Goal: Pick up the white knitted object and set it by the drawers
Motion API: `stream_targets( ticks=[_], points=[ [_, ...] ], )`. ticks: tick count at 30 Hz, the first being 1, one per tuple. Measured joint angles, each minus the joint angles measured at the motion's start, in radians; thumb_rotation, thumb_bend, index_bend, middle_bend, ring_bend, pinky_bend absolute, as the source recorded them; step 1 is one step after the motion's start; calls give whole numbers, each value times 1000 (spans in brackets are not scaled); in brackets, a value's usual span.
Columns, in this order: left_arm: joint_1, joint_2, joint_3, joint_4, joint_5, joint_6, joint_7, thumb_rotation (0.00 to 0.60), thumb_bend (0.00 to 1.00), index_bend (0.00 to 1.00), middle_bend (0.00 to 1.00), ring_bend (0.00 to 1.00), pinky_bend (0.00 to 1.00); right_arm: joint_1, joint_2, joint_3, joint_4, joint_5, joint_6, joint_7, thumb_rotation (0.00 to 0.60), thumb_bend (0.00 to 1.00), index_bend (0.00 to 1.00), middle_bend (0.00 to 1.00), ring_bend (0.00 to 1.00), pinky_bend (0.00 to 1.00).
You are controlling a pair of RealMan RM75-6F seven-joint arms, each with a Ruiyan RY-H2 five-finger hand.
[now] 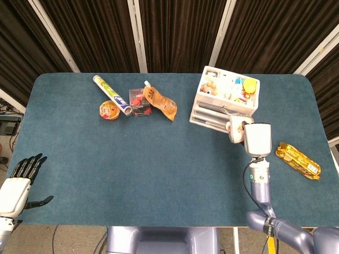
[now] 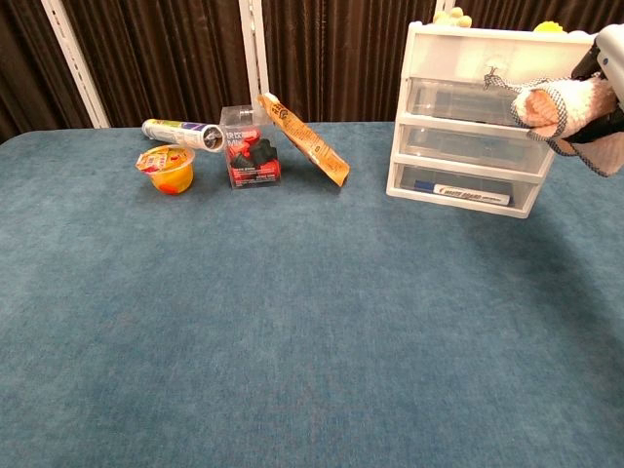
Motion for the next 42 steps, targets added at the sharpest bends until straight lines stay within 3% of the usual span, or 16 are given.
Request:
stream_targets(
  ticks=[42],
  points=[
    [0, 0, 0, 1, 1, 1, -2, 600, 62, 0, 0, 0, 0, 2, -26, -13, 37, 7, -25, 0, 600, 228, 857, 1000, 946, 975]
  ],
)
